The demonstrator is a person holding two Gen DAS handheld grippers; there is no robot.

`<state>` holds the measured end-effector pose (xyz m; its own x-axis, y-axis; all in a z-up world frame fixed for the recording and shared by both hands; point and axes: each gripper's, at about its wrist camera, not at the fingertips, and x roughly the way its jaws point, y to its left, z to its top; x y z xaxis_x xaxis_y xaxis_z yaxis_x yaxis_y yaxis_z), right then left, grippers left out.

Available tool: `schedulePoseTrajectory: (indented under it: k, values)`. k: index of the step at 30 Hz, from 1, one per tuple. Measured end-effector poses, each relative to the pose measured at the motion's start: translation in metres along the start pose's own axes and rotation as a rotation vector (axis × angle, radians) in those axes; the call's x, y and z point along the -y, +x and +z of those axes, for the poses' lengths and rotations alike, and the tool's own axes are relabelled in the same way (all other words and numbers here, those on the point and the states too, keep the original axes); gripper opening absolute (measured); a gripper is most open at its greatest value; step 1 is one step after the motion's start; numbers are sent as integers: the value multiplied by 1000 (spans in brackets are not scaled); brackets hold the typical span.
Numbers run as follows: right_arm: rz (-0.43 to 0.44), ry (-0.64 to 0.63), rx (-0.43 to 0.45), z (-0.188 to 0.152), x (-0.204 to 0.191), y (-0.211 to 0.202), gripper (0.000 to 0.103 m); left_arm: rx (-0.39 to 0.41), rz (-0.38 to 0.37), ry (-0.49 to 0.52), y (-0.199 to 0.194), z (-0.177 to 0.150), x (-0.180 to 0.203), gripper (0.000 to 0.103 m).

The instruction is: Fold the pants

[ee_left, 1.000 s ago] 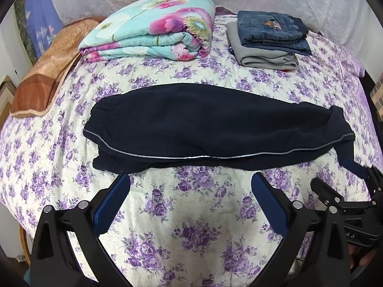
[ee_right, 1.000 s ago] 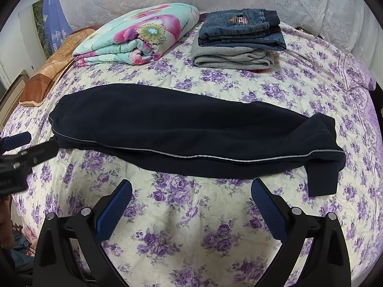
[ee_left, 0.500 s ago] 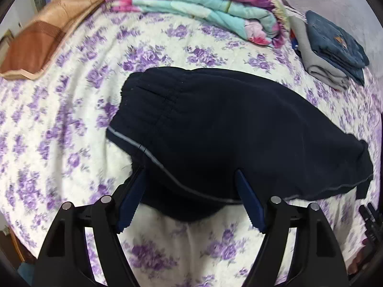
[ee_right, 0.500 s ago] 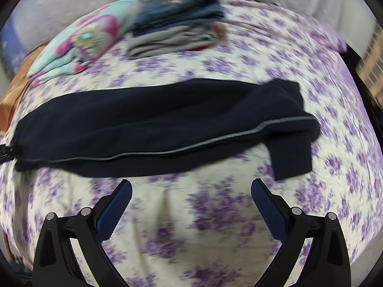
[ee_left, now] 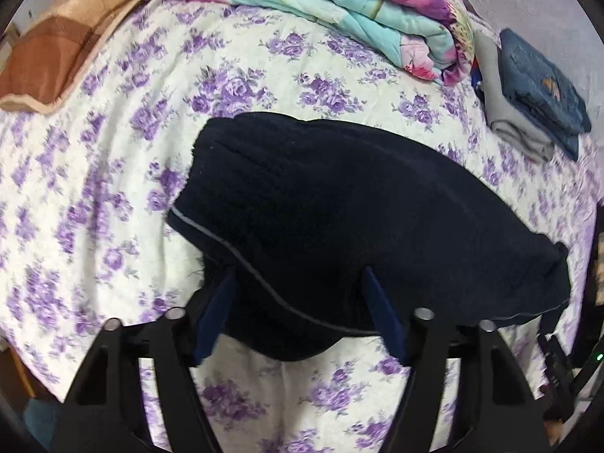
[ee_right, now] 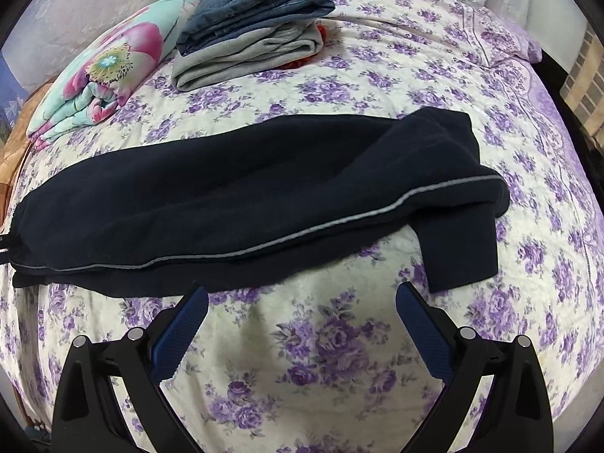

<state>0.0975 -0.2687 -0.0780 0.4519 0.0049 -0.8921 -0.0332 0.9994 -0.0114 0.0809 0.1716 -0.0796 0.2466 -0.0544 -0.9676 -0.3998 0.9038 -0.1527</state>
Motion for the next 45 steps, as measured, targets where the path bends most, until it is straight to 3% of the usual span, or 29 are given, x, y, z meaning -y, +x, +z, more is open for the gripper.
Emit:
schedulePoseTrajectory:
  k: [4,8,12,15,16,17,19,22,27,28,30,31,32,33,36,38,39,41,45]
  values:
    - [-5,7,15,7,3,-1,100,-7,-64,-7,-6,-2,-3,51]
    - [-11,36,22,14,13,-1,100,-16,-51,17,-1,-3,3,51]
    - [-20,45,42,16,21,-7,100,-30,-81,-42,20,1,-2,50]
    - [-36,41,55,17,28,-10,100,26,-22,-15,14,2,6,29]
    - [-41,45,58,18,33,-11,100,47,4,-4,9,4,10,14]
    - [-50,63,65,19,41,-13,100,68,14,3,3,4,12,10]
    - [-67,115,86,25,61,-15,100,128,-48,5,-14,8,12,0]
    - [-53,224,103,37,96,-15,100,152,-85,27,-25,12,18,0]
    - [37,303,81,54,121,0,99,81,-77,39,-9,3,22,0]
    - [53,307,51,57,120,8,96,68,-79,28,-5,-1,20,0]
    - [67,312,-37,65,116,29,73,47,-59,6,0,-10,14,4]
    - [68,318,-65,67,113,35,60,41,-56,-3,2,-14,11,6]
    - [85,327,-92,69,113,41,29,41,-58,-6,2,-17,9,7]
    - [150,354,-119,71,114,45,18,43,-60,-11,1,-21,5,7]
    - [258,454,-55,82,128,24,7,60,-50,-10,-4,-26,0,10]
    - [316,481,-4,90,135,8,7,67,-30,-17,-8,-28,-3,33]
    - [362,509,19,97,141,0,7,74,-26,-22,-11,-29,-5,38]
    - [441,550,49,109,148,-10,7,81,-42,-24,-14,-30,-6,40]
    - [456,537,54,125,141,-10,7,41,-79,-26,-6,-29,-2,41]
